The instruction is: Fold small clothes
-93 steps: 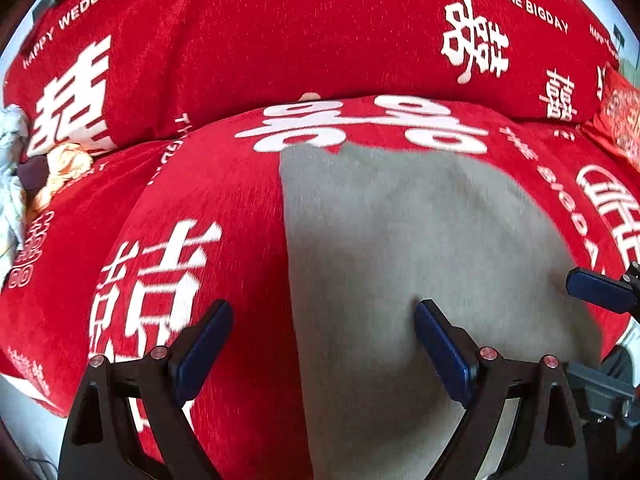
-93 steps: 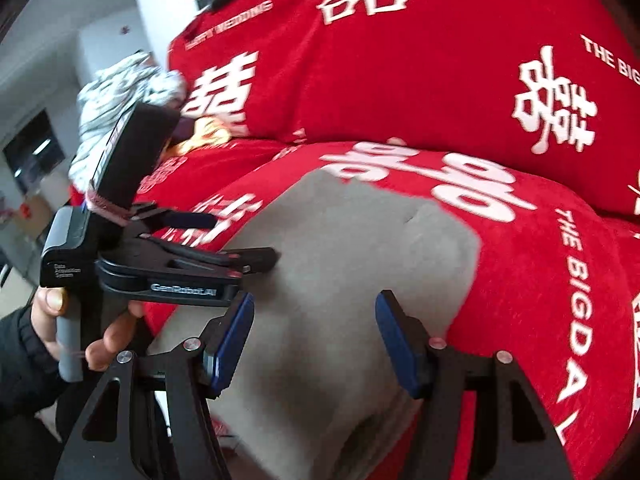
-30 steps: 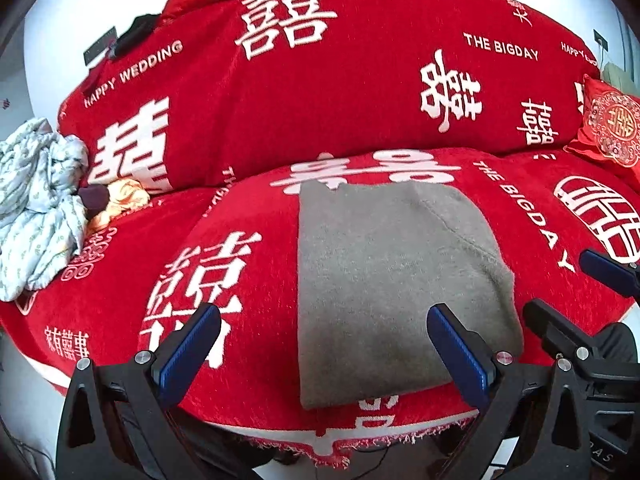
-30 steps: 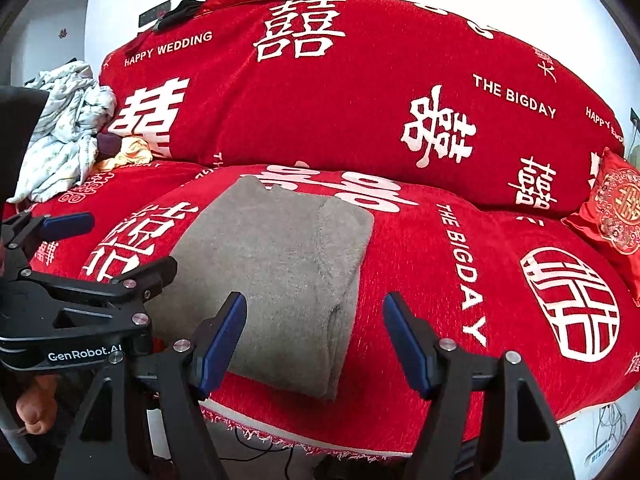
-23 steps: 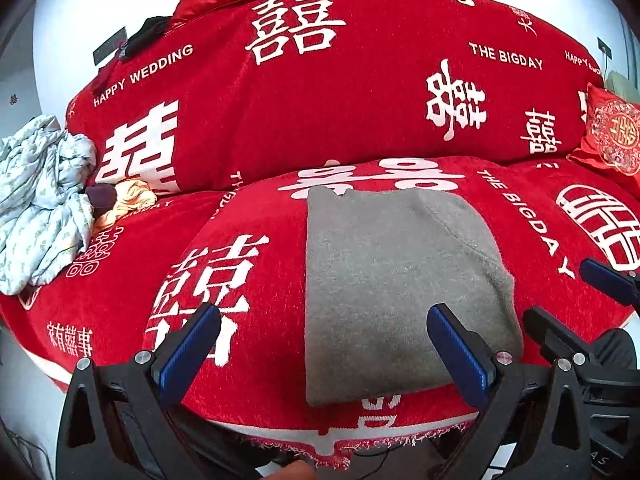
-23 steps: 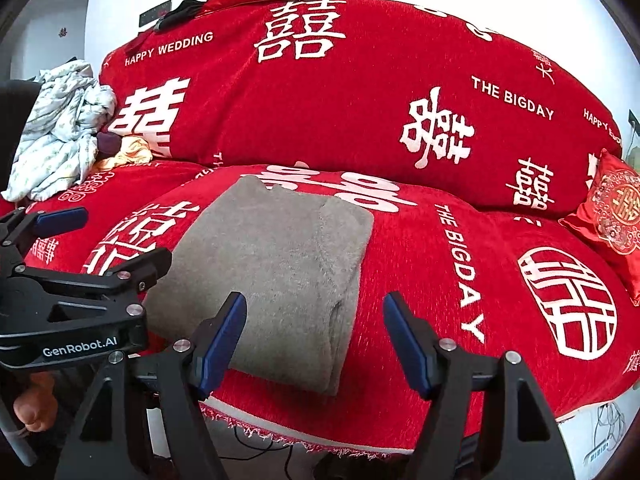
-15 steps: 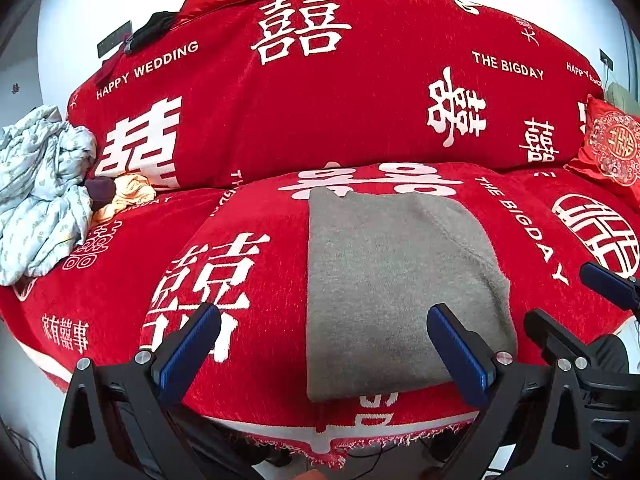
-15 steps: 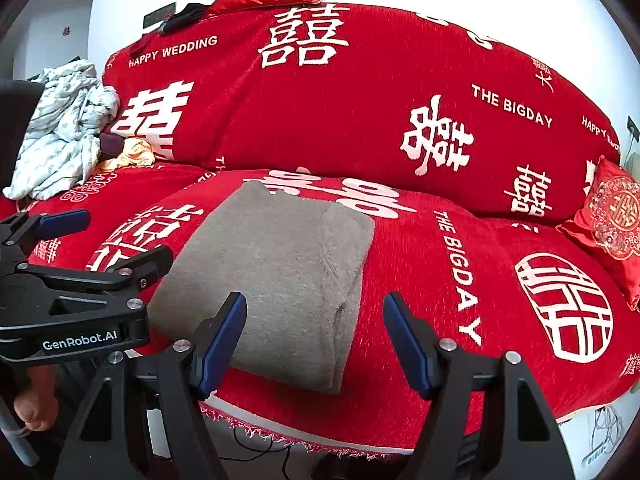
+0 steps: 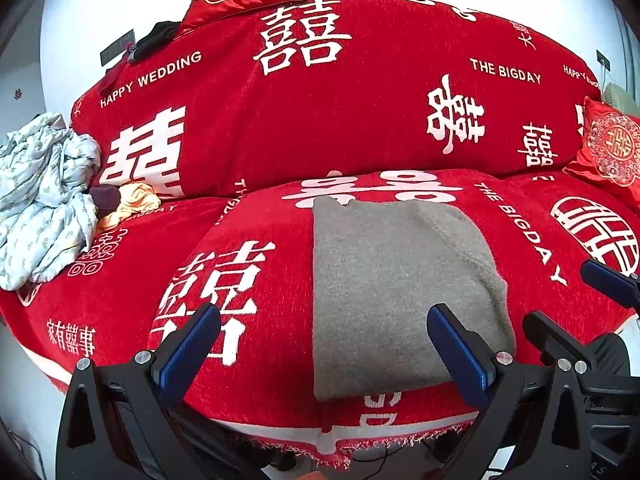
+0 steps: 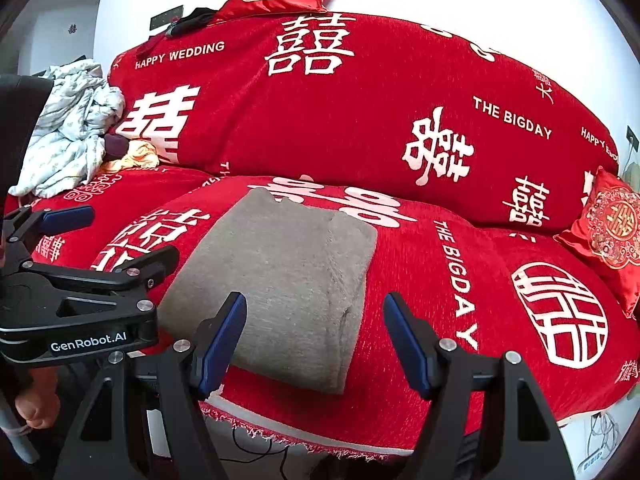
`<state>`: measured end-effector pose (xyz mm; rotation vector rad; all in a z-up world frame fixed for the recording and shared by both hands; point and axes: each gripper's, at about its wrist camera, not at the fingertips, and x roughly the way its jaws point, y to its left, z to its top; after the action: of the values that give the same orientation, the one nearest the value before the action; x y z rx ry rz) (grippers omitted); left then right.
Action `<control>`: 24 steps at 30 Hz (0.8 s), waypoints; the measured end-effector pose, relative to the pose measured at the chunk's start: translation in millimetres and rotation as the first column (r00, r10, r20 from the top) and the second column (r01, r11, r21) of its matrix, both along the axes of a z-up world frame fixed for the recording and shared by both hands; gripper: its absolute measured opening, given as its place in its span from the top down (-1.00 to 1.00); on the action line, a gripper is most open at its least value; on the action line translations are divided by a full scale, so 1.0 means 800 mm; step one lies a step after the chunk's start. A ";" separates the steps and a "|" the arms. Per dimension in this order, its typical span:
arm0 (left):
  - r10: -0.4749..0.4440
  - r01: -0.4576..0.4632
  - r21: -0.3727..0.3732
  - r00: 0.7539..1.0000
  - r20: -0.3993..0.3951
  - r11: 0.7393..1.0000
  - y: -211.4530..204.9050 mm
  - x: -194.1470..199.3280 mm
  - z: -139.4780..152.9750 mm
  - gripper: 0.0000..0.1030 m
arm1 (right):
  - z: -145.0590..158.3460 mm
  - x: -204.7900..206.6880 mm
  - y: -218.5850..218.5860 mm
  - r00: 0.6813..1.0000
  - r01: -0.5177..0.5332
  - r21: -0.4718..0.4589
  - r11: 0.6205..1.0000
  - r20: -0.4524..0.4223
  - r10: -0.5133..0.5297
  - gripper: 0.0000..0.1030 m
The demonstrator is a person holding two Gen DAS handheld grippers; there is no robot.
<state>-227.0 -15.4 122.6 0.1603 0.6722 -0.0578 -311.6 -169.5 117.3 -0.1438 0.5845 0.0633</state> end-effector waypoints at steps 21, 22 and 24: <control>0.002 -0.002 -0.003 1.000 -0.004 1.000 0.003 -0.003 0.000 -1.00 | 0.000 -0.003 0.002 1.000 -0.005 -0.001 1.000 -0.001 0.005 -0.44; 0.002 -0.002 -0.004 1.000 -0.003 1.000 0.003 -0.003 0.000 -1.00 | 0.000 -0.002 0.002 1.000 -0.005 -0.001 1.000 -0.001 0.005 -0.44; 0.003 -0.003 -0.004 1.000 -0.003 1.000 0.002 -0.003 0.000 -1.00 | 0.000 -0.002 0.002 1.000 -0.006 -0.002 1.000 -0.001 0.006 -0.44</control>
<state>-229.1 -13.7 122.3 0.1558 0.6755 -0.0569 -313.0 -168.3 116.9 -0.1475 0.5851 0.0684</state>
